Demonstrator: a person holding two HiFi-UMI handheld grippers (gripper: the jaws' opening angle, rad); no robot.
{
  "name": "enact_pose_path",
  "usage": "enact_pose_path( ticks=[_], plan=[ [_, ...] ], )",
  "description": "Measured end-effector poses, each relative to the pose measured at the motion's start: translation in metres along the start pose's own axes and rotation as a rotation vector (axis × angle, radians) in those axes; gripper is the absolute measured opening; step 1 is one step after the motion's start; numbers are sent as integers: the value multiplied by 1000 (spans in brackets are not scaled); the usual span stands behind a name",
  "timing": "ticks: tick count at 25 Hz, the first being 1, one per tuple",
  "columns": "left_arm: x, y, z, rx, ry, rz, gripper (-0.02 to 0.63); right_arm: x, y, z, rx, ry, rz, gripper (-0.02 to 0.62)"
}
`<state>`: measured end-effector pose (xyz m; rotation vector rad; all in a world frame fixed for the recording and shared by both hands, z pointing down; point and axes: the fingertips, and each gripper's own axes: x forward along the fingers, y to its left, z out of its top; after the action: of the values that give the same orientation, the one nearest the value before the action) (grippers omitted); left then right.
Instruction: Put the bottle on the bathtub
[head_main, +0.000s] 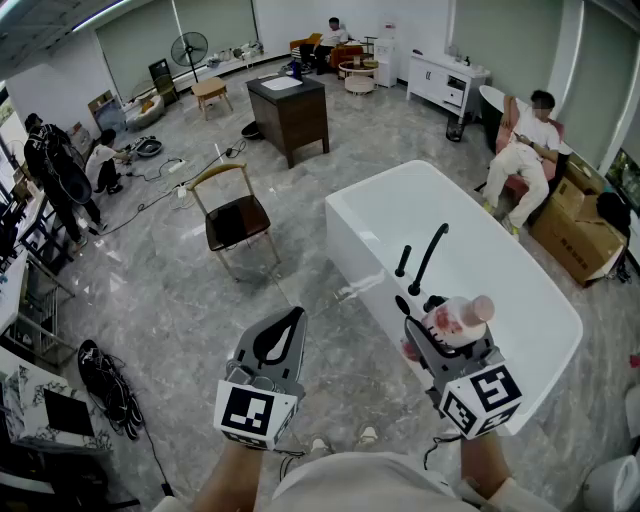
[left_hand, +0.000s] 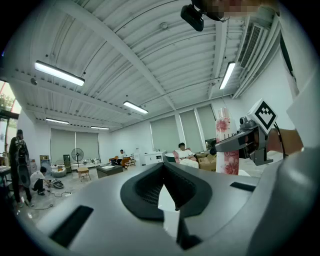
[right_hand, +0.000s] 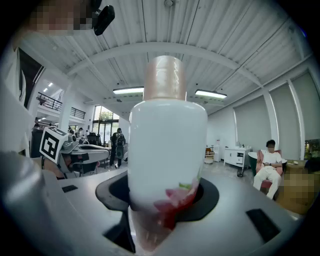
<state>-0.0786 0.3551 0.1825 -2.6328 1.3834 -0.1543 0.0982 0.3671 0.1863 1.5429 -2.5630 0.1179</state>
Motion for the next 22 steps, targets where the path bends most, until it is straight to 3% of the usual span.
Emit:
enact_pose_path(
  ticks=[6,17,22],
  plan=[
    [24,-10,-11,-18,24,14,18,2,-37,-13,41,8,-8,242],
    [69,-61,-26,-21,80,28,20,-6,-92,-39,18,27,27,242],
    [86,-59,-45,-51,113,16,18,16,-109,-52,34,32,29,242]
  ],
)
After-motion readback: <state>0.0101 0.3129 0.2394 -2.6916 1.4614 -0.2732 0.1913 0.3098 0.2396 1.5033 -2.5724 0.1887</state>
